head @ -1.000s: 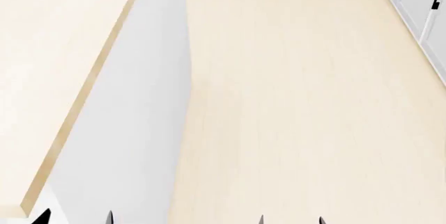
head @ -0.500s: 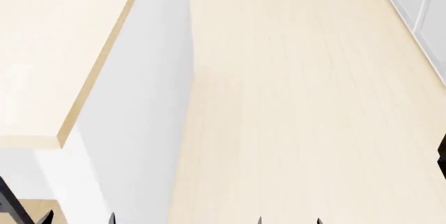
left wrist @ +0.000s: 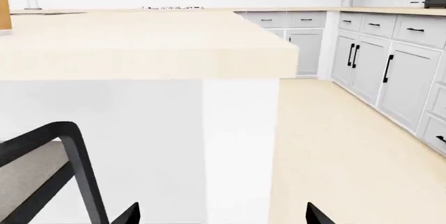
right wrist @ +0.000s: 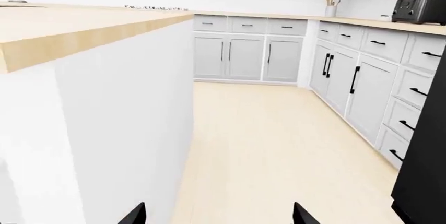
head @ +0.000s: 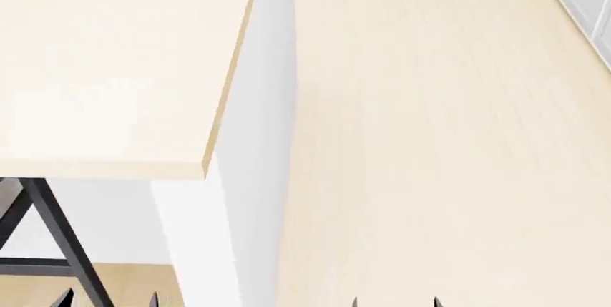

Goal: Place the cup inside the bowl on the dining table and move the bowl to any counter.

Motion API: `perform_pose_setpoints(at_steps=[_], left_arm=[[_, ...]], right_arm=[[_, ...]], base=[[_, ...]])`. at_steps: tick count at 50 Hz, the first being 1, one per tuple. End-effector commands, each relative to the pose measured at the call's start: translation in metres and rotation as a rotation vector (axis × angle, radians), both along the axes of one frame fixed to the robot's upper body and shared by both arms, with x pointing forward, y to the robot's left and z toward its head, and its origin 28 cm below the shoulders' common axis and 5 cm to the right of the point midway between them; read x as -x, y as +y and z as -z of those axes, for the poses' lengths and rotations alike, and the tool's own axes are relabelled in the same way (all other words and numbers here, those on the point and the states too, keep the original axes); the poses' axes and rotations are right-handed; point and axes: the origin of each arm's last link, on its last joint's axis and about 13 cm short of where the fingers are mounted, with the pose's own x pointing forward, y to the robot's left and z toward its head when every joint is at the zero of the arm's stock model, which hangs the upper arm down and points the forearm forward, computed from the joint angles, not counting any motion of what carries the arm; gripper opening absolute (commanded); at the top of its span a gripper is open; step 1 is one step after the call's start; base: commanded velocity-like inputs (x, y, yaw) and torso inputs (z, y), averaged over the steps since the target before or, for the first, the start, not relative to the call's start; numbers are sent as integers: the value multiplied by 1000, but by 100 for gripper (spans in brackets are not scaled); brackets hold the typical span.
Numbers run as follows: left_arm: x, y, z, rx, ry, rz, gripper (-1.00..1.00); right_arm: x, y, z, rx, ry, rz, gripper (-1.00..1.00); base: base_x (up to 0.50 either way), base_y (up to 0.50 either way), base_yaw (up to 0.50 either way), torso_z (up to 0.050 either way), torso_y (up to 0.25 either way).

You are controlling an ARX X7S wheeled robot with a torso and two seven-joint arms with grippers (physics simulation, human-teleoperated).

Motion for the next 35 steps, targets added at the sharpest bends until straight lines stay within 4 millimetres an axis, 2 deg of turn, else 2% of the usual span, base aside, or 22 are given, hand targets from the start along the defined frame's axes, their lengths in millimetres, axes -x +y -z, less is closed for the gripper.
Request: perform_pose_setpoints(at_steps=[1, 17, 35], left_arm=[[0, 0, 0, -2, 2, 0, 100], [0, 0, 0, -2, 2, 5, 100], [1, 0, 1, -4, 5, 6, 100]], right_arm=[[0, 1, 0, 13, -4, -4, 100], [0, 1, 0, -2, -2, 1, 100], [0, 0, 1, -5, 4, 4, 100]], base=[[0, 500, 0, 0, 0], [-47, 500, 0, 0, 0], [-363, 492, 0, 0, 0]])
